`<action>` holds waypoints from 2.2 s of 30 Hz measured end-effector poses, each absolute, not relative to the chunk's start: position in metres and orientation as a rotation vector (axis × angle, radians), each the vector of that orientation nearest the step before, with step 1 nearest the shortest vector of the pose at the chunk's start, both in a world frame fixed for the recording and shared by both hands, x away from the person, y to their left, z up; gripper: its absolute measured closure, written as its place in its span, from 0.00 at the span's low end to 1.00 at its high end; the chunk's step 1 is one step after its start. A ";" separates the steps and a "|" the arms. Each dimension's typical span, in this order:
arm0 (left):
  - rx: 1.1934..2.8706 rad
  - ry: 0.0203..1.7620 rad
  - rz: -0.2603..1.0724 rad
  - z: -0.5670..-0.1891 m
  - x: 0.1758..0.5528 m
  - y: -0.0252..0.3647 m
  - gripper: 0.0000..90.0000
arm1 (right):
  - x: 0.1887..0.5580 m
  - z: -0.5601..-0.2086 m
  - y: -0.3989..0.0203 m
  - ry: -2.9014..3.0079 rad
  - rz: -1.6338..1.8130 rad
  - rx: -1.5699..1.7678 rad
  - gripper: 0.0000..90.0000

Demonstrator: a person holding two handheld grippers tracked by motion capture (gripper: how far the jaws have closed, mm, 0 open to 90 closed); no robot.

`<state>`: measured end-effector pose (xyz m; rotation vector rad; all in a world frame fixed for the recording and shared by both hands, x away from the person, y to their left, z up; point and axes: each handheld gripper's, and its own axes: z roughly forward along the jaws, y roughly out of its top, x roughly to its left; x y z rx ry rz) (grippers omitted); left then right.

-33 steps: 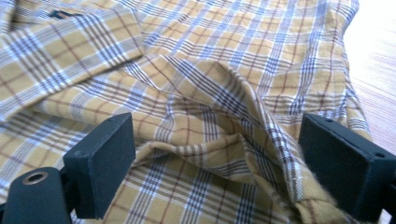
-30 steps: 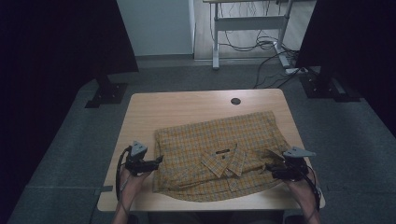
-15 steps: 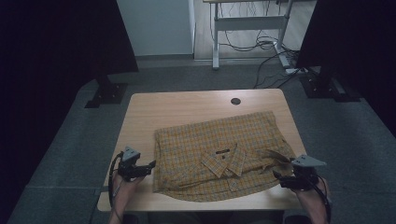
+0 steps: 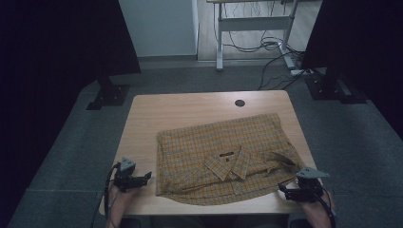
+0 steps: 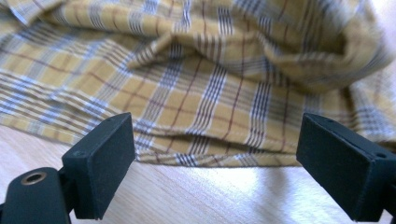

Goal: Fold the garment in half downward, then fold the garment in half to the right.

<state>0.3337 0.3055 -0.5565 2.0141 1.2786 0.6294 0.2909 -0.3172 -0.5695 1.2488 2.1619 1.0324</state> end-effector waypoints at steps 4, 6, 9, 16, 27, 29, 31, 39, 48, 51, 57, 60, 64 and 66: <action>2.000 1.252 0.641 -0.559 0.334 0.306 0.18 | 0.296 -0.579 -0.316 2.162 1.035 1.267 0.11; 2.002 1.253 0.640 -0.559 0.334 0.306 0.18 | 0.298 -0.580 -0.316 2.154 1.035 1.269 0.11; 1.997 1.264 0.645 -0.560 0.334 0.305 0.17 | 0.298 -0.581 -0.315 2.143 1.040 1.272 0.11; 2.019 1.271 0.629 -0.561 0.335 0.302 0.05 | 0.296 -0.582 -0.315 2.127 1.039 1.278 0.11; 2.018 1.274 0.644 -0.558 0.336 0.300 0.12 | 0.295 -0.583 -0.315 2.114 1.045 1.280 0.11; 2.017 1.272 0.659 -0.556 0.337 0.300 0.12 | 0.295 -0.583 -0.315 2.113 1.045 1.280 0.11; 2.007 1.269 0.651 -0.552 0.338 0.300 0.12 | 0.295 -0.583 -0.315 2.113 1.045 1.280 0.11; 1.974 1.241 0.639 -0.538 0.353 0.296 0.13 | 0.295 -0.583 -0.315 2.112 1.046 1.281 0.11; 1.969 1.198 0.620 -0.524 0.377 0.286 0.13 | 0.294 -0.583 -0.315 2.106 1.050 1.284 0.11; 1.955 1.190 0.620 -0.521 0.386 0.283 0.13 | 0.294 -0.583 -0.315 2.105 1.051 1.284 0.11; 1.952 1.174 0.617 -0.517 0.405 0.276 0.13 | 0.294 -0.583 -0.315 2.105 1.051 1.284 0.11; 1.959 1.170 0.620 -0.516 0.414 0.272 0.13 | 0.294 -0.583 -0.315 2.105 1.051 1.284 0.11; 1.964 1.165 0.621 -0.517 0.425 0.268 0.13 | 0.294 -0.583 -0.315 2.105 1.051 1.284 0.11; 1.966 1.165 0.620 -0.517 0.430 0.266 0.13 | 0.294 -0.583 -0.315 2.105 1.051 1.285 0.11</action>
